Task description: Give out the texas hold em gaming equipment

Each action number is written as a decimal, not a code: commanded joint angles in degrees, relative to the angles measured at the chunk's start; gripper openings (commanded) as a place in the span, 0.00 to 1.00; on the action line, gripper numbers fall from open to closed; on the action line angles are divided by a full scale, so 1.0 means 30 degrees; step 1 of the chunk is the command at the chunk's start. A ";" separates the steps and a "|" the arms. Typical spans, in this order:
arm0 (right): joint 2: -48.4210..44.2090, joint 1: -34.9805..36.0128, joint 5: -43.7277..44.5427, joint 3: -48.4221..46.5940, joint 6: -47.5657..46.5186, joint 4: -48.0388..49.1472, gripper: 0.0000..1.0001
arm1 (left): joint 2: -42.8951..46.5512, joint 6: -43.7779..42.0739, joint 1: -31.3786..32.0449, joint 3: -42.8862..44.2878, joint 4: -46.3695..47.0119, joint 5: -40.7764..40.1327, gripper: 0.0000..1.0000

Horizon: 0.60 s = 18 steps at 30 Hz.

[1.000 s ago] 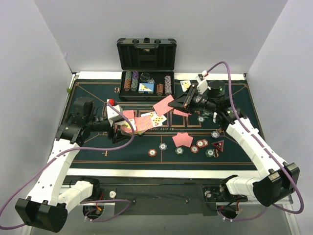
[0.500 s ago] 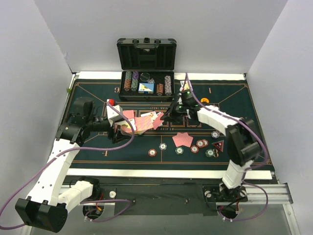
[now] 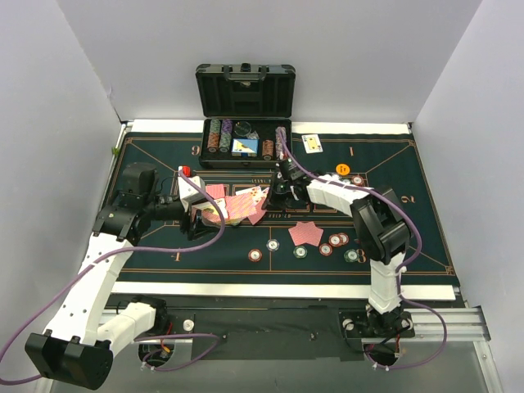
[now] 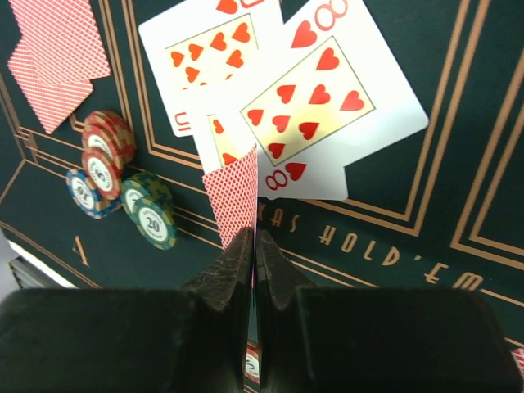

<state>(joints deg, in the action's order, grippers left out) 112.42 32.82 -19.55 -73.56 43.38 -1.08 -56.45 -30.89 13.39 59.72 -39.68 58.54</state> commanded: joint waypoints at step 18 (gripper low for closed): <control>-0.5444 -0.0362 0.0922 -0.1145 -0.1920 -0.5233 0.58 | 0.0270 -0.0805 -0.0068 0.1215 -0.0278 0.0700 0.01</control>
<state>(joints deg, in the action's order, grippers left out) 106.76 32.71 -16.12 -75.24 38.28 -13.02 -56.47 -31.94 13.39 60.05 -40.56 58.54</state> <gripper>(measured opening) 0.575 0.748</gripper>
